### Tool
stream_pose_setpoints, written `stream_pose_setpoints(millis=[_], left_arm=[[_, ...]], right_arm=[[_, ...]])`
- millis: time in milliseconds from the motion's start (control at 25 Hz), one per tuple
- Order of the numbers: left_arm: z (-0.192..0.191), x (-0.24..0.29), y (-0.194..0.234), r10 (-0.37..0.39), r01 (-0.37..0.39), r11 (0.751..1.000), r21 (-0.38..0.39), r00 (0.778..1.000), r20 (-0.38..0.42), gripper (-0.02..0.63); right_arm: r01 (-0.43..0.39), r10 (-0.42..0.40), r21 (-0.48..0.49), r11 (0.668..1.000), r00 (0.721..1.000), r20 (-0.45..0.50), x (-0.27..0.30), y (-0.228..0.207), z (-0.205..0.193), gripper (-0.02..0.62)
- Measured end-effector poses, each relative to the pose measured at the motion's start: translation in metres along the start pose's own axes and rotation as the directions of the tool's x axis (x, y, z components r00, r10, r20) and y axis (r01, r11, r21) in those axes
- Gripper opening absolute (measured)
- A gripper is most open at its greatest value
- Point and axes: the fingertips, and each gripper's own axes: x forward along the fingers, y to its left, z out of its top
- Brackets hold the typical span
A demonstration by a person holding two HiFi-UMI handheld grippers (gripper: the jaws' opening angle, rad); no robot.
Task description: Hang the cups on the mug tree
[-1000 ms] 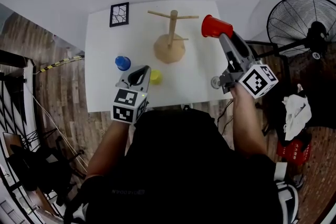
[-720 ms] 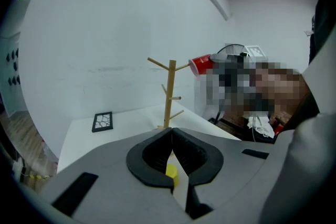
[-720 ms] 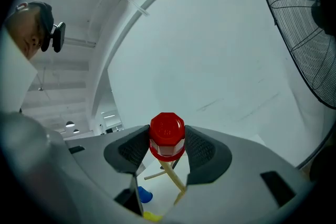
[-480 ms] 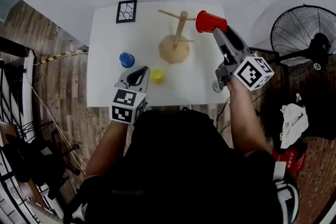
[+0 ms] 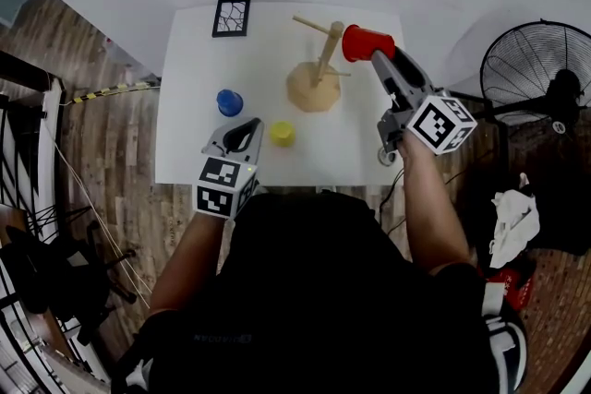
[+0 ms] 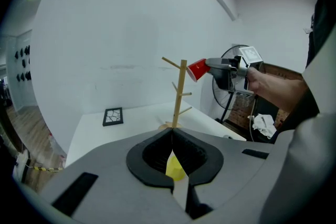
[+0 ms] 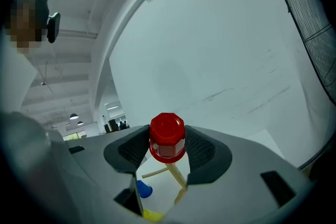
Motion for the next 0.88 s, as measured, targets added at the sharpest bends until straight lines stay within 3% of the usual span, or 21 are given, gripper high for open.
stream_pose_setpoints(millis=[360,880], left_arm=[[0.001,0.001,0.016,0.002,-0.002,1.0,-0.011,1.0,-0.007,0.017],[0.001,0.015,0.007,-0.085,0.085,0.996,-0.009,0.996,-0.02,0.017]], right_arm=[[0.027,-0.027,-0.008,1.0,1.0,0.002,0.001,-0.006,-0.008,0.215],[0.11,-0.111,-0.086,0.99,0.994,-0.007,-0.028,-0.005,-0.02,0.215]])
